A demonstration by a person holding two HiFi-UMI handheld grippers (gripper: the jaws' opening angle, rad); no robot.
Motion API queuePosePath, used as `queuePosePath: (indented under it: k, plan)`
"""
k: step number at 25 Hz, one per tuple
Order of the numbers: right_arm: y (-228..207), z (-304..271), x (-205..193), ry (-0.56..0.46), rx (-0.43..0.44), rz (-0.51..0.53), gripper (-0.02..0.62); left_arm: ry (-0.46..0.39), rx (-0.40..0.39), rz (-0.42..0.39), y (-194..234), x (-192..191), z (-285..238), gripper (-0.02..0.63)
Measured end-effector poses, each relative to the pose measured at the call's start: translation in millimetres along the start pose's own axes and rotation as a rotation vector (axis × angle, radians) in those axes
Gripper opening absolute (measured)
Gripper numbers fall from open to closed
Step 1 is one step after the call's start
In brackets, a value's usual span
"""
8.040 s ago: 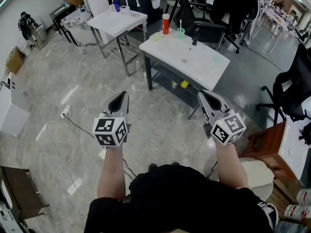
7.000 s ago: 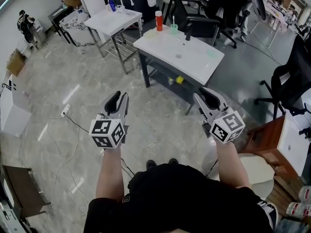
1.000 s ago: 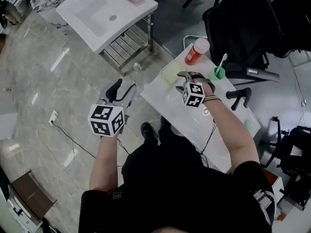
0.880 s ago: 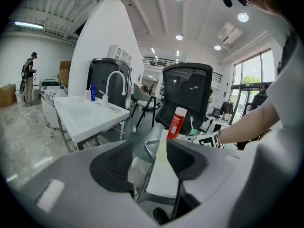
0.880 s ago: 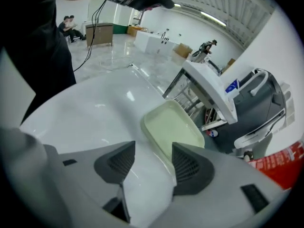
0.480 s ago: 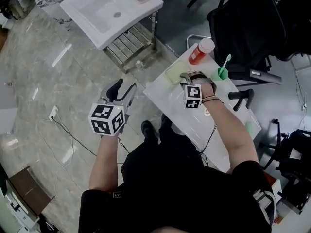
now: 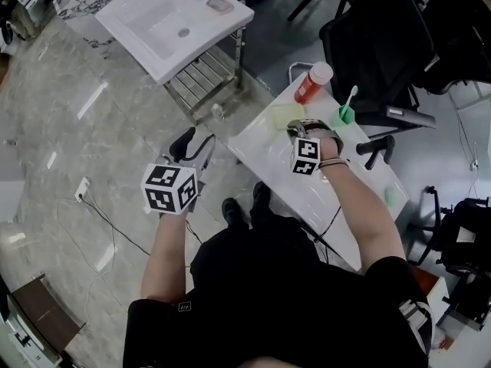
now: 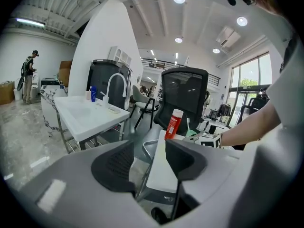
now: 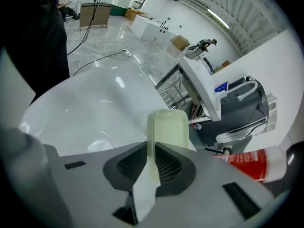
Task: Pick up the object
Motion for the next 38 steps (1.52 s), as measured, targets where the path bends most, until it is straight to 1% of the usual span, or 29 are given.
queuePosePath:
  k: [9,14,20,23,27,29,32,36,38]
  plan:
    - [6,64,11,-0.003,0.001,-0.167,0.060,-0.032,-0.059,-0.021,9,-4,21,0.199]
    - [9,103,11,-0.011,-0.005,-0.267,0.060,-0.066,-0.110,-0.061,5,8,21,0.192]
    - [10,139,10,-0.043,-0.009,-0.365,0.060,-0.084,-0.153,-0.100,-4,20,19,0.186]
    - [8,152,8,-0.077,-0.018,-0.443,0.060,-0.091,-0.164,-0.119,-8,27,16,0.181]
    - [2,171,-2,-0.144,-0.039,-0.589,0.060,-0.088,-0.180,-0.141,-19,34,7,0.178]
    - [2,181,-9,-0.173,-0.053,-0.645,0.060,-0.082,-0.185,-0.154,-26,36,3,0.176]
    - [4,193,-22,-0.212,-0.068,-0.702,0.060,-0.074,-0.184,-0.169,-37,39,-3,0.173]
    - [10,210,-42,-0.260,-0.085,-0.743,0.060,-0.069,-0.178,-0.181,-55,45,-7,0.170]
    - [11,220,-52,-0.301,-0.099,-0.776,0.060,-0.070,-0.173,-0.190,-67,48,-7,0.169]
Point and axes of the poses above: the fingertips, and each gripper's own axes: z backward along the fingers, y to its left, x out of its top, the point moved 3 cm from there along z, backward along the fingers, and after that the axes turned 12 degrees about y, right-handed, at the moved point
